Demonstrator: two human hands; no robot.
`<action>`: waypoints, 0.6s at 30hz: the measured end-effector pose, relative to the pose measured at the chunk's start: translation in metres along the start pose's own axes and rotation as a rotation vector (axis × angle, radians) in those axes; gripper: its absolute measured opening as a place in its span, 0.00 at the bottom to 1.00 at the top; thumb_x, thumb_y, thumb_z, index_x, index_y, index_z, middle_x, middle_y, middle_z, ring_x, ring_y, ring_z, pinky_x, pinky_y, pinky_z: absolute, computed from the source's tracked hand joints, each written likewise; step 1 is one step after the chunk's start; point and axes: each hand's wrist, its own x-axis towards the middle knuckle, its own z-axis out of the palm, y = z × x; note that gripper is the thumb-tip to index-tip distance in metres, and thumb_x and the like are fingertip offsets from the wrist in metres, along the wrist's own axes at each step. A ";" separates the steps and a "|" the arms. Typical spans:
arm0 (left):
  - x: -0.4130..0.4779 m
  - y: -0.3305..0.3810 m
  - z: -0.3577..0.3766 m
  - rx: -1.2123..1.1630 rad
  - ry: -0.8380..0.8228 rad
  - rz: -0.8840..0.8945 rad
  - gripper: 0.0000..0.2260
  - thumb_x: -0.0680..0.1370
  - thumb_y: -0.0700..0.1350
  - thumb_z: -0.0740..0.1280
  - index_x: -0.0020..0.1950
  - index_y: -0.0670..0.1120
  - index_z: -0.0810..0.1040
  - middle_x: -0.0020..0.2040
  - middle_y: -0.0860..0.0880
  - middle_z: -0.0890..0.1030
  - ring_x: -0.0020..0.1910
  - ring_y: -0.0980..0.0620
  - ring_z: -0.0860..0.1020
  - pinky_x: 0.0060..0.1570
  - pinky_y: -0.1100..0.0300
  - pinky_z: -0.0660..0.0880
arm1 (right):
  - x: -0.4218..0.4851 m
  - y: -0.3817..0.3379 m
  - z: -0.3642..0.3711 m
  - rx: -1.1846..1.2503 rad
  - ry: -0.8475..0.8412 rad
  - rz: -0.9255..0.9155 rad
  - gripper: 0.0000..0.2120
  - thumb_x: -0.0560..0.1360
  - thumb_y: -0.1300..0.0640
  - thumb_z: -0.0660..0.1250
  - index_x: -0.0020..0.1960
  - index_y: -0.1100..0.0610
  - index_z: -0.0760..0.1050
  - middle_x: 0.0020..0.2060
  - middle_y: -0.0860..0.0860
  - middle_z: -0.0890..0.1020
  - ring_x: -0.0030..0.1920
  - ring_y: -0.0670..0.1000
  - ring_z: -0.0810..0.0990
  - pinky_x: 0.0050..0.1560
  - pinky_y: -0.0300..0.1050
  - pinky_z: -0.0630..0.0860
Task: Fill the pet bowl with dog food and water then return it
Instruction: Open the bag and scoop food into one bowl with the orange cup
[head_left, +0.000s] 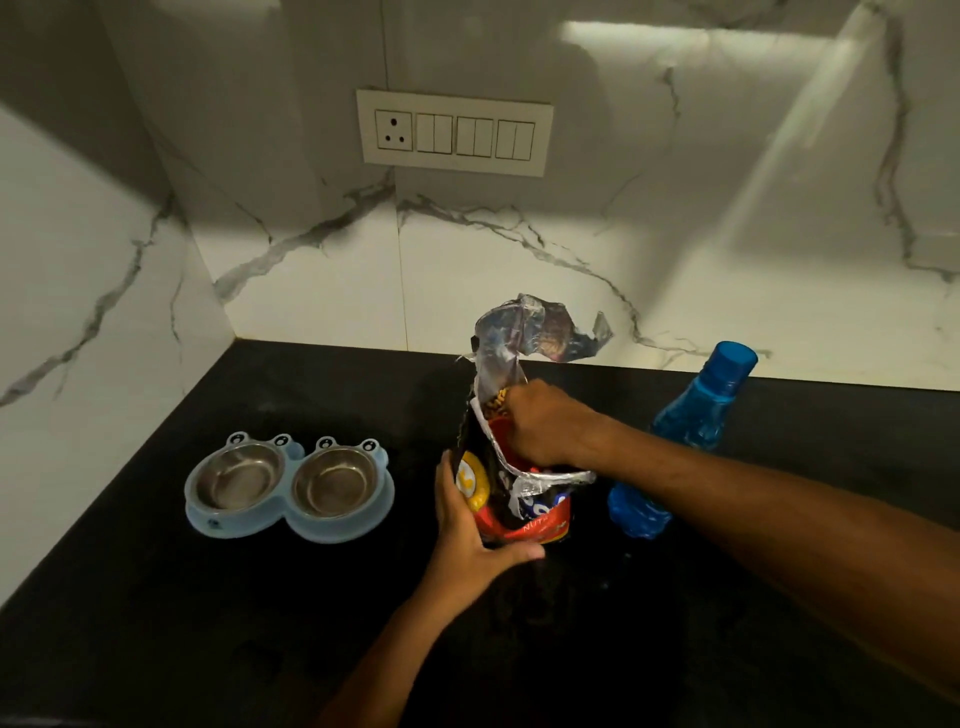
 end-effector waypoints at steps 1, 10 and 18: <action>0.001 0.001 0.002 -0.014 0.025 -0.006 0.65 0.56 0.65 0.81 0.80 0.55 0.41 0.80 0.51 0.50 0.78 0.53 0.57 0.75 0.50 0.62 | 0.000 0.002 0.002 0.058 -0.013 0.038 0.09 0.78 0.59 0.65 0.55 0.64 0.77 0.46 0.58 0.81 0.42 0.53 0.79 0.42 0.44 0.76; 0.003 -0.006 -0.005 -0.119 0.070 0.030 0.59 0.60 0.63 0.80 0.80 0.53 0.47 0.77 0.53 0.59 0.75 0.57 0.64 0.72 0.58 0.67 | -0.012 0.021 -0.026 0.236 0.254 0.079 0.12 0.78 0.67 0.62 0.36 0.61 0.74 0.29 0.55 0.79 0.23 0.47 0.78 0.23 0.34 0.68; 0.002 -0.003 -0.005 -0.118 0.063 0.039 0.56 0.63 0.59 0.79 0.80 0.53 0.47 0.77 0.54 0.61 0.74 0.60 0.64 0.72 0.56 0.67 | -0.015 0.005 -0.013 -0.407 0.204 -0.120 0.17 0.82 0.63 0.59 0.70 0.62 0.68 0.59 0.61 0.78 0.56 0.62 0.81 0.52 0.53 0.75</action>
